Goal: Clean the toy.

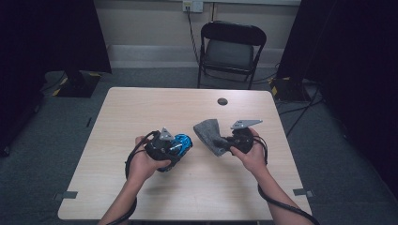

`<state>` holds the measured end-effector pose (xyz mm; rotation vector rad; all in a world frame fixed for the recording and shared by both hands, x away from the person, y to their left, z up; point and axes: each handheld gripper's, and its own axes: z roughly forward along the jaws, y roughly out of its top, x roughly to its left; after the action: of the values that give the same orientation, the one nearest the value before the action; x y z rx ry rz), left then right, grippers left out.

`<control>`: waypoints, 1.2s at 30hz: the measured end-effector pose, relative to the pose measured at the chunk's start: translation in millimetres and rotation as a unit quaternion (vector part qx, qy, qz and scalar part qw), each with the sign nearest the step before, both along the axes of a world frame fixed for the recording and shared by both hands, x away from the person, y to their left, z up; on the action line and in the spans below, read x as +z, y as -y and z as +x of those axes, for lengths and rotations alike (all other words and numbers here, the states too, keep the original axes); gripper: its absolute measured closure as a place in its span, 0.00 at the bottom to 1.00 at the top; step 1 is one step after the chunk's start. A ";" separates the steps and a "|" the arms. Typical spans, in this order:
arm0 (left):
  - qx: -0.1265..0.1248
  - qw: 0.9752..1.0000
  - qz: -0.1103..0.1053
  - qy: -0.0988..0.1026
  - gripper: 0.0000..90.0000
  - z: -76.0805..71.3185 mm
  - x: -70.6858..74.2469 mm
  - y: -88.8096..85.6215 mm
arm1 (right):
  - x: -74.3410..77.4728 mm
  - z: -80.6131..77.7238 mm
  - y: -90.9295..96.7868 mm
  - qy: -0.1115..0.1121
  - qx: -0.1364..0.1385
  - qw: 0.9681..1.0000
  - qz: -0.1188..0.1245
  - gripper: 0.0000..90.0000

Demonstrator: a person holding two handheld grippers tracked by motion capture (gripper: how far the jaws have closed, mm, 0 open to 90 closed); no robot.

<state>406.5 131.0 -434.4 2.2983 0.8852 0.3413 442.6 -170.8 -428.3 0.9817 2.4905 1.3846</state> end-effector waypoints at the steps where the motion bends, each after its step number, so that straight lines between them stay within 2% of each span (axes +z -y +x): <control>1: -0.003 1.000 -0.001 0.001 0.31 -0.7 0.3 2.1 | 1.2 1.9 -1.5 0.001 0.000 1.000 -0.001 0.86; 9: -0.020 1.000 -0.005 -0.002 0.31 -4.0 1.3 11.4 | 6.9 13.8 -21.1 0.001 0.021 1.000 -0.006 0.86; 17: -0.018 1.000 0.009 -0.006 0.31 -2.3 -3.0 7.6 | 2.9 5.4 -38.1 0.002 0.067 0.998 -0.005 0.86; 21: -0.016 1.000 0.007 -0.005 0.31 -1.1 -2.3 5.3 | 3.1 -0.1 -41.2 0.004 0.085 0.996 -0.010 0.86; 28: -0.003 1.000 0.000 0.001 0.31 1.3 -0.2 -2.0 | -0.7 -11.3 -36.9 0.004 0.102 0.995 -0.004 0.86; 36: 0.019 1.000 -0.002 -0.004 0.31 4.9 -1.8 -13.1 | -15.8 -23.7 -20.0 -0.008 0.093 0.996 0.005 0.86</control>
<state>411.5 144.1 -436.3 2.2826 0.9337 0.3450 418.9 -150.8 -444.1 0.7821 2.6482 1.4456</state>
